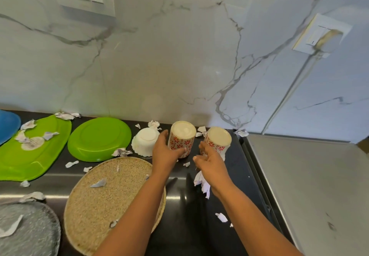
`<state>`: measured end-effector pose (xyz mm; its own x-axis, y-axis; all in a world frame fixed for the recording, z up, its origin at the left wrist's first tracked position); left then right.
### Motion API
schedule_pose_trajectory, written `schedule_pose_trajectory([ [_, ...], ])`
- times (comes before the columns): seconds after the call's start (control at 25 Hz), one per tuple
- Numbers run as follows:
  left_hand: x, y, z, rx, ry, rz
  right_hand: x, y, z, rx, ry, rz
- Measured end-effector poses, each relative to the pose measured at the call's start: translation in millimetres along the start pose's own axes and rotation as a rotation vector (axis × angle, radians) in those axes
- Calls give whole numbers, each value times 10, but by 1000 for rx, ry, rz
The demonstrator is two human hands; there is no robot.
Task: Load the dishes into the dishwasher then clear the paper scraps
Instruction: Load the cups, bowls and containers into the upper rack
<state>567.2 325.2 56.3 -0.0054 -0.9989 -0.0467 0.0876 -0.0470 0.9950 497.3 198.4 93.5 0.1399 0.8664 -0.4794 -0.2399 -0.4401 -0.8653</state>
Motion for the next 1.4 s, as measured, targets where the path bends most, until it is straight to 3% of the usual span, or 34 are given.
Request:
schedule_pose_trajectory([
  [0.16, 85, 11, -166, 25, -41, 9, 110, -100, -362, -51, -33, 16],
  [0.44, 125, -76, -305, 15, -54, 8, 291, 107, -702, 16, 63, 0],
  [0.92, 112, 55, 351, 64, 45, 27, -31, 0, 11, -118, 104, -147],
  [1.4, 1305, 415, 1893, 84, -370, 24, -1448, 753, 1600, 28, 509, -103],
])
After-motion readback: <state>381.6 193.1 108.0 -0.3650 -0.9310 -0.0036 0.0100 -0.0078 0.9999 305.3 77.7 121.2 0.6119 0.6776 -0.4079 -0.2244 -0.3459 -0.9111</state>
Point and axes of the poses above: each hand's wrist, its own z-axis away from the middle knuckle, its own x-axis out of the palm, y = z × x, the point moved 5 cm from there along -z, towards the middle knuckle, and after that the axes turned 6 degrees about z, right-handed, at the moved point
